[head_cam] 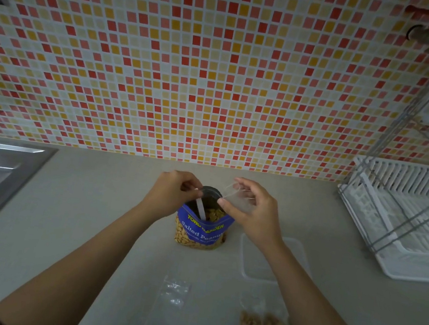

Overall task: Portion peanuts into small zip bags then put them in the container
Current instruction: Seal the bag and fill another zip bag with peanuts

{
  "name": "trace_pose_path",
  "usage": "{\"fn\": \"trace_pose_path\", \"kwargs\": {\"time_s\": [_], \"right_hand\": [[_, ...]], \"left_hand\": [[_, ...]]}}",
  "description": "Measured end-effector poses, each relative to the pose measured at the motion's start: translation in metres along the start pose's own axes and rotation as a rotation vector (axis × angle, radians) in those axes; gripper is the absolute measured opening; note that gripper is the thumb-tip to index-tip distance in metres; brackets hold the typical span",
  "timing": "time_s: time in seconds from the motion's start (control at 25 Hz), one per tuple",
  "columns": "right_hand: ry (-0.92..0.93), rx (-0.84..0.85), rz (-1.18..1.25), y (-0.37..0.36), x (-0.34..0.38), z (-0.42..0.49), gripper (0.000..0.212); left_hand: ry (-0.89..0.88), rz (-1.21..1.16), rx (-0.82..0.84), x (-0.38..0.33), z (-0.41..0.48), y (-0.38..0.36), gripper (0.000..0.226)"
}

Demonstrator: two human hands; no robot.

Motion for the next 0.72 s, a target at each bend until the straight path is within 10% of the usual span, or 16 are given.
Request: {"fn": "trace_pose_path", "kwargs": {"time_s": [0.32, 0.72], "right_hand": [[-0.167, 0.001, 0.048, -0.001, -0.021, -0.012, 0.052], [-0.275, 0.095, 0.102, -0.011, -0.036, -0.028, 0.051]], "left_hand": [[-0.071, 0.165, -0.229, 0.012, 0.005, -0.003, 0.020], [0.320, 0.152, -0.168, 0.019, 0.008, -0.033, 0.026]]}}
Point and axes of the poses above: each hand's wrist, its own z-axis towards the middle knuckle, its own y-axis out of the back of the hand, x = y × z, the point moved 3 cm from there along z, towards the middle knuckle, and after that the axes turned 1 degree about -x, right-handed, at the moved point
